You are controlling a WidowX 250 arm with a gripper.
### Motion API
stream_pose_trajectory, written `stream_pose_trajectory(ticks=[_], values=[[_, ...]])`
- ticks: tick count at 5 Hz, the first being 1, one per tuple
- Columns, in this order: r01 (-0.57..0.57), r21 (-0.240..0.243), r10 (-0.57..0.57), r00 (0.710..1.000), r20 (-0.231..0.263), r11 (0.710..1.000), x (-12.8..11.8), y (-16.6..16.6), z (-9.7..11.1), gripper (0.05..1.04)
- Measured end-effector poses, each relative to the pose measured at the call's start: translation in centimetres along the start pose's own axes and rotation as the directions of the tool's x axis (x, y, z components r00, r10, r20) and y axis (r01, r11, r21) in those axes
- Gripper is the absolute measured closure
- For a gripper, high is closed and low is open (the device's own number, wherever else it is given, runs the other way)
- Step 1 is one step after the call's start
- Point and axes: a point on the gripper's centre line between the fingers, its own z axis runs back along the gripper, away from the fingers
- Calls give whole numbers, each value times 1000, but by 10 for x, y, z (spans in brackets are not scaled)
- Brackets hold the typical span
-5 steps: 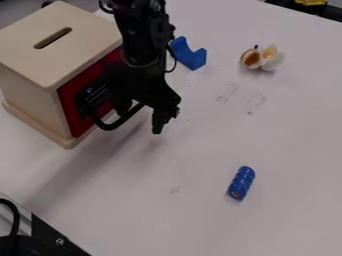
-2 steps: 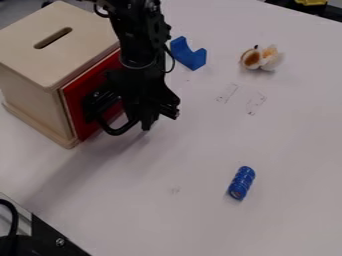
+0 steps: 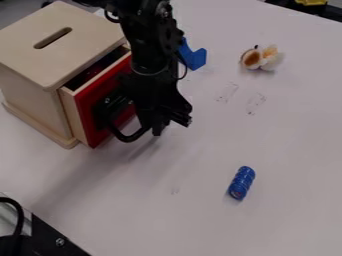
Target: Open the drawer
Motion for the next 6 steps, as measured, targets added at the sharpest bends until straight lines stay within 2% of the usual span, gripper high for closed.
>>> stream_pose_trajectory(ticks=[3,4,5,6], values=[[41,-37,-41,999,12,998,-1,-49,4,961],[50,-39,-50,999,11,998,-2,-59,3,960],[44,-21,-43,999,13,999,-2,-61,3,922],[7,1,-7,1000,20,1000,-1,-57,3,721]])
